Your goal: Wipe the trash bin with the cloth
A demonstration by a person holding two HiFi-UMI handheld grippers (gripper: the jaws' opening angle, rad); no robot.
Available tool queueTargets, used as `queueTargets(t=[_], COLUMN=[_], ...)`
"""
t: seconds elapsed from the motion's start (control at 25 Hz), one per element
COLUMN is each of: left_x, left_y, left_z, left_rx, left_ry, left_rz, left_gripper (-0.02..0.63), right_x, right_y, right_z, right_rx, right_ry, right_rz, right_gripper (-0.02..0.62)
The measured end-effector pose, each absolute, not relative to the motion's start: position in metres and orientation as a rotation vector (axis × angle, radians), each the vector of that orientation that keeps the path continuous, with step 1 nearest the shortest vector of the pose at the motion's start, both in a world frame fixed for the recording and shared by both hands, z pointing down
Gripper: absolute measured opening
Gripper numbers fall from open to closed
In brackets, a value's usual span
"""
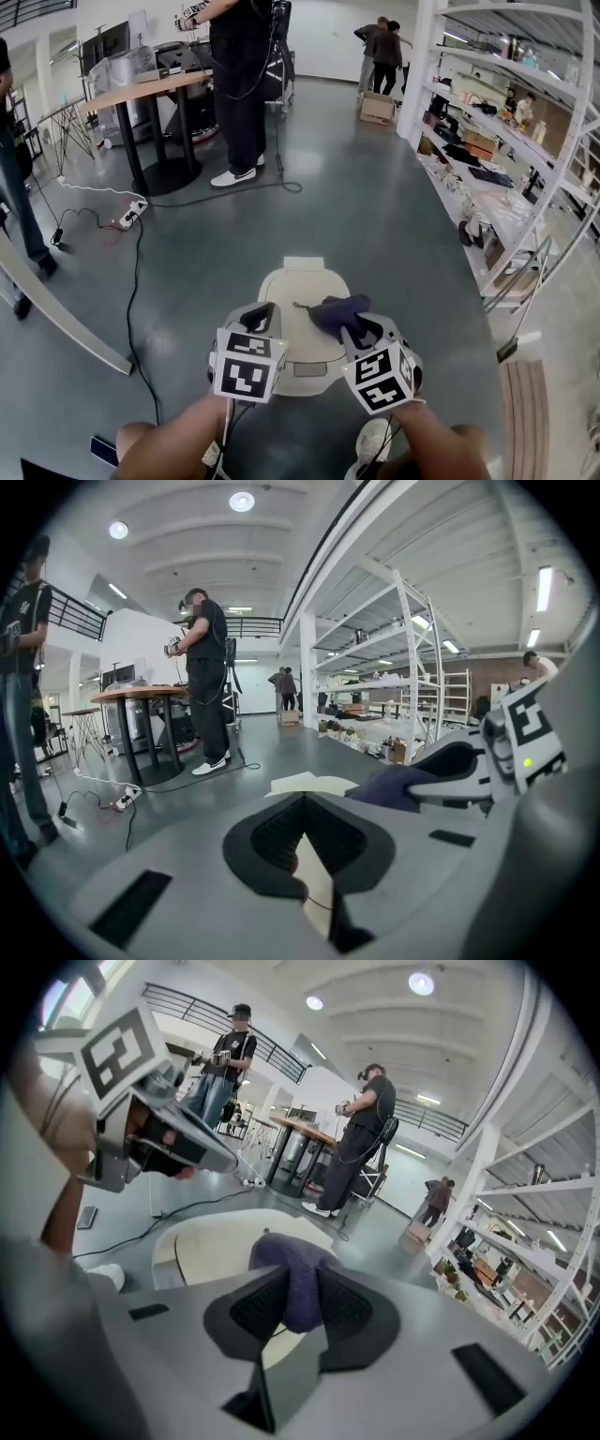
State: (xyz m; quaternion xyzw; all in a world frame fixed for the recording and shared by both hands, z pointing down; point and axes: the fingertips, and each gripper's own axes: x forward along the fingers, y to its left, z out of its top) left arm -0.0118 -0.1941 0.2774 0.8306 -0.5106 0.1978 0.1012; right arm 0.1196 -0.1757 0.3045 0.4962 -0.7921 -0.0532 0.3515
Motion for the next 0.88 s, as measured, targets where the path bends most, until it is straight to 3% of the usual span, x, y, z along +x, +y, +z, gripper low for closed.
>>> queueTargets(t=[0.36, 0.68, 0.88], left_x=[-0.048, -0.094, -0.095], left_y=[-0.177, -0.158, -0.148], left_z=[0.269, 0.278, 0.278], left_rx=[2.416, 2.336, 2.360], left_ry=[-1.579, -1.618, -1.615], left_rz=[0.562, 0.566, 0.561], left_gripper=[0.000, 0.000, 0.000], right_x=[0.046, -0.011, -0.008], right_y=[-0.149, -0.121, -0.114], right_z=[0.282, 0.314, 0.346], right_rx=[1.187, 0.995, 0.940], right_ry=[-2.213, -2.194, -2.113], right_rz=[-0.187, -0.237, -0.248], right_gripper=[0.092, 0.092, 0.092])
